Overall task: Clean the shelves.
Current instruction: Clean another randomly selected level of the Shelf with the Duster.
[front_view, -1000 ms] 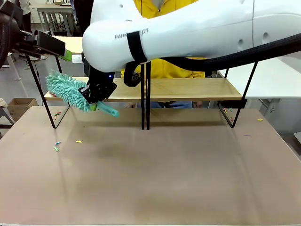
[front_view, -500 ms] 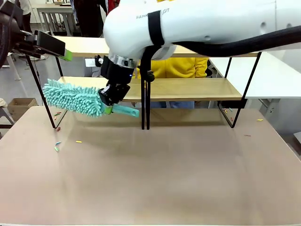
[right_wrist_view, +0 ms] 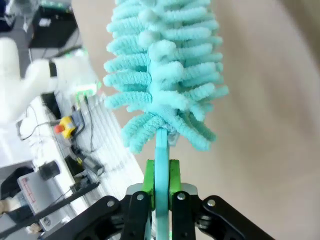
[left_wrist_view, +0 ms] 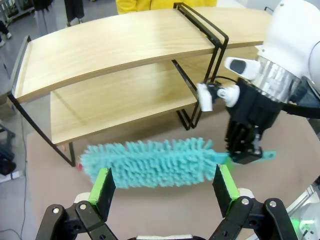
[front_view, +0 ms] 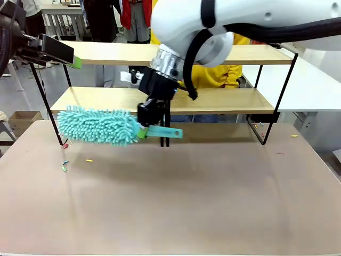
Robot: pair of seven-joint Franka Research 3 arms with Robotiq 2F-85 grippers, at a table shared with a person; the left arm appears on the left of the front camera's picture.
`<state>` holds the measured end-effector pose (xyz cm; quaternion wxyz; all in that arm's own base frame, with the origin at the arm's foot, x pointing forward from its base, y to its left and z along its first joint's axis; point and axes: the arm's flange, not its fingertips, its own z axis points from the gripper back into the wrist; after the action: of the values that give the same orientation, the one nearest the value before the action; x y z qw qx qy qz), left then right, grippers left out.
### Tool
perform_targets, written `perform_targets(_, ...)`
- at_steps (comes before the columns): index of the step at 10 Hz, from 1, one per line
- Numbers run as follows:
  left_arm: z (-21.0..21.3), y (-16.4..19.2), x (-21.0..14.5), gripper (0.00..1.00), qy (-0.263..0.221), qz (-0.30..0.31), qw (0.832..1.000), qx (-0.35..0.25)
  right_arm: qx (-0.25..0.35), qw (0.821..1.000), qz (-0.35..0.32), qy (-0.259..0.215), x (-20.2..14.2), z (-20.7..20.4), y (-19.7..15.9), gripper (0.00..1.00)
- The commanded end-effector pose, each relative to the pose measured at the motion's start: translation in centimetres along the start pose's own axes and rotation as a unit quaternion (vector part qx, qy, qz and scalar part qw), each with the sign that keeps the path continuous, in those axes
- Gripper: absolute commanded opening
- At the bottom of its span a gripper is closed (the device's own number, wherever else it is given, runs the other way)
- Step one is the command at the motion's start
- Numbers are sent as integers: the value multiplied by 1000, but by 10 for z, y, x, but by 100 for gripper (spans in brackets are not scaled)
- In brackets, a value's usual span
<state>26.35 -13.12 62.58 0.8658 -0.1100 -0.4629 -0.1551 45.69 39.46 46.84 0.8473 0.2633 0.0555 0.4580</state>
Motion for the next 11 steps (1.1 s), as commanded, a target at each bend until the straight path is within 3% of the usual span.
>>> perform_targets(1,1,0,0,100,-2,0,1000,5,34,999,-2,12,-60,13,-1,13)
perform_targets(4,1,0,0,100,-2,0,1000,5,66,997,-45,-13,-157,39,2,13)
perform_targets(6,1,0,0,100,-2,0,1000,5,61,985,-122,-109,-228,53,8,13)
perform_targets(7,1,0,0,100,-2,0,1000,5,61,996,-67,-5,-153,43,-5,13)
perform_targets(9,1,0,0,100,-2,0,1000,5,61,996,-67,-5,-153,43,-5,13)
perform_targets(10,1,0,0,100,-2,0,1000,5,67,993,-88,-35,-193,49,3,13)
perform_targets(11,1,0,0,100,-2,0,1000,5,100,992,-73,-15,-180,43,-3,13)
